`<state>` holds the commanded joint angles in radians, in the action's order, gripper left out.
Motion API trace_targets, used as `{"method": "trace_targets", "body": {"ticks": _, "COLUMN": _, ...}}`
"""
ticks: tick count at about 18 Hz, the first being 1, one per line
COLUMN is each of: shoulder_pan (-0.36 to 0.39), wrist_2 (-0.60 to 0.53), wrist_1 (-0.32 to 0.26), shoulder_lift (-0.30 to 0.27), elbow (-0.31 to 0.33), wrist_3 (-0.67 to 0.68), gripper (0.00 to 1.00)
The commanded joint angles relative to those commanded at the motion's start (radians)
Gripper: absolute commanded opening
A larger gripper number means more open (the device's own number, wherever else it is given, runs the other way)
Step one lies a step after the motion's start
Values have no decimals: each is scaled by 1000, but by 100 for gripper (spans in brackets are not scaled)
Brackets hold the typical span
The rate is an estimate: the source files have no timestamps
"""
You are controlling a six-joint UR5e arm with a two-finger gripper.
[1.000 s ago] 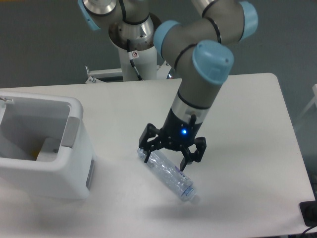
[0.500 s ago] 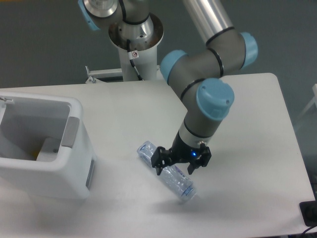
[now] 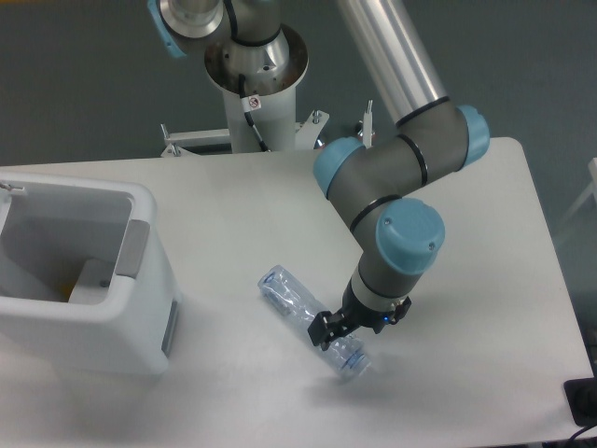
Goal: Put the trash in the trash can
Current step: 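Move the gripper back over the clear water bottle and lower, then close the gripper around the bottle near its cap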
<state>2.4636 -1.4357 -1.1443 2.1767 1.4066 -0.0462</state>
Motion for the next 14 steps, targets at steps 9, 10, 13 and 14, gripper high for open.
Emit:
{"method": "trace_targets", "body": {"ticks": 9, "shoulder_pan": -11, "wrist_2": -2, "wrist_1": 0, "shoulder_lift": 57, "elbow": 0, "wrist_3": 34, "gripper": 100}}
{"method": "trace_targets", "body": {"ticks": 10, "shoulder_pan": -12, "wrist_2": 0, "wrist_1": 0, "shoulder_lift": 58, "elbow": 2, "wrist_3": 34, "gripper": 99}}
{"method": "trace_targets", "body": {"ticks": 13, "shoulder_pan": -12, "wrist_2": 11, "wrist_1": -2, "shoulder_lift": 68, "elbow": 0, "wrist_3": 34, "gripper": 75}}
{"method": "trace_targets", "body": {"ticks": 14, "shoulder_pan": -14, "wrist_2": 12, "wrist_1": -2, "shoulder_lift": 72, "elbow": -1, "wrist_3": 34, "gripper": 67}}
